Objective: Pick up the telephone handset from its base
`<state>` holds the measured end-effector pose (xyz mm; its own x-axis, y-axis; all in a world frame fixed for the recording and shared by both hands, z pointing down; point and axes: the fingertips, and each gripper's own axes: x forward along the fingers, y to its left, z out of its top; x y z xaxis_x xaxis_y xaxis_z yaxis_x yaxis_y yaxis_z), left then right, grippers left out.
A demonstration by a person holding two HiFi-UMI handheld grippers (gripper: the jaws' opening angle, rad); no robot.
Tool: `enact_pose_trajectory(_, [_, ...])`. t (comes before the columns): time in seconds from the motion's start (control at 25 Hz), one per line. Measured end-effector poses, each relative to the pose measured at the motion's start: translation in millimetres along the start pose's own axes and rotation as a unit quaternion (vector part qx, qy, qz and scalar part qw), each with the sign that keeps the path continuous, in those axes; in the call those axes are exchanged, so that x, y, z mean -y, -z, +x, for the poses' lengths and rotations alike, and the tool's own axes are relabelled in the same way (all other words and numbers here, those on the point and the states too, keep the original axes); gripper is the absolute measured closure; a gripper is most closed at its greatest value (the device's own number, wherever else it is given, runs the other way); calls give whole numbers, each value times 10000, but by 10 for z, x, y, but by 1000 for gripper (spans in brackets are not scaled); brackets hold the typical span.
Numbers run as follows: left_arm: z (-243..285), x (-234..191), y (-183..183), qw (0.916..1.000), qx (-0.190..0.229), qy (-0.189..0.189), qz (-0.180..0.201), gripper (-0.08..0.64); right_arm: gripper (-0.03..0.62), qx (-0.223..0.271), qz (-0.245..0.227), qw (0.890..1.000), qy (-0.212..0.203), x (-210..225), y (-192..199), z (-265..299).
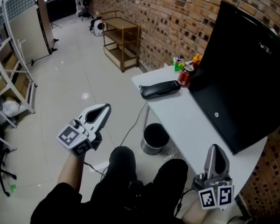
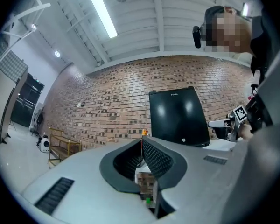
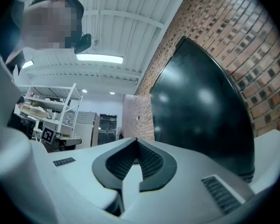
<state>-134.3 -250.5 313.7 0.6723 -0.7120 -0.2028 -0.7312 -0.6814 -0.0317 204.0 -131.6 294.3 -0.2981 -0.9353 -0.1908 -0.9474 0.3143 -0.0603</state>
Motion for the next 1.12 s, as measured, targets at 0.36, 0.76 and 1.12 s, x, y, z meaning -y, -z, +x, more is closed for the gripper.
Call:
enact_pose_trajectory(0.36, [522,380,96,9962,124,824,-235,552,583,-291,-374,9964,696,155,19,-286])
enact_pose_trajectory(0.76, [1206,427,57,9917,-120,1246,292,552,583,-376,-713,9936,795,232,-56,-328])
enact_pose_trajectory(1.12, [2089,377,295,9756,-1399,1608,521,459,583,-580,-881,9923,644,251,63,-88])
